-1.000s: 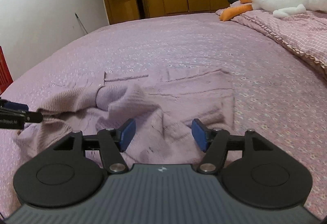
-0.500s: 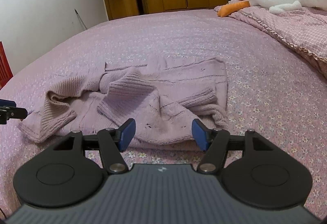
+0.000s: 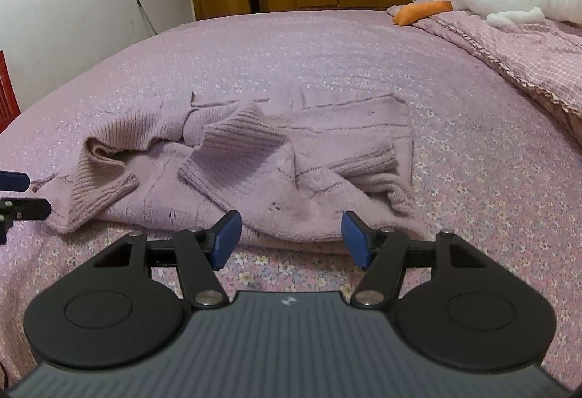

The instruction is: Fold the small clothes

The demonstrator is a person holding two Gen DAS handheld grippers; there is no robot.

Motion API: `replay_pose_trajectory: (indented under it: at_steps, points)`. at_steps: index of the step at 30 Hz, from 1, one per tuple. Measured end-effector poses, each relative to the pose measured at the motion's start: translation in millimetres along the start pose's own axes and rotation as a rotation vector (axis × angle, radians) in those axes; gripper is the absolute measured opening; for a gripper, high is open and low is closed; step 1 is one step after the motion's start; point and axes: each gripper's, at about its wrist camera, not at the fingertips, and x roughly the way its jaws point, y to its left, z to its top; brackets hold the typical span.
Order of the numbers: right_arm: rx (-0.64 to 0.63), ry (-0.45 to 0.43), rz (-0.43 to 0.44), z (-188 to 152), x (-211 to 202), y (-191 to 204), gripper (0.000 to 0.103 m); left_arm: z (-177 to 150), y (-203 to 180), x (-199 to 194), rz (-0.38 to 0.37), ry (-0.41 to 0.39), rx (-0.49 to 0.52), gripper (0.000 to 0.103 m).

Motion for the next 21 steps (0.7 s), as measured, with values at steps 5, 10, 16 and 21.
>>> replay_pose_trajectory:
  at_steps: [5,10,16,21]
  points:
    - [-0.007,-0.012,-0.007,-1,-3,0,0.068,-3,-15,5,-0.021,-0.013,0.046,0.060]
    - [-0.044,-0.009,-0.007,6,3,3,0.068,-3,-31,8,-0.038,-0.043,0.104,0.060]
    - [-0.153,-0.008,0.016,7,7,16,0.068,-6,-41,23,-0.050,-0.055,0.136,0.060]
    - [-0.162,0.003,0.051,12,19,20,0.068,-15,-37,46,-0.011,-0.002,0.101,0.060]
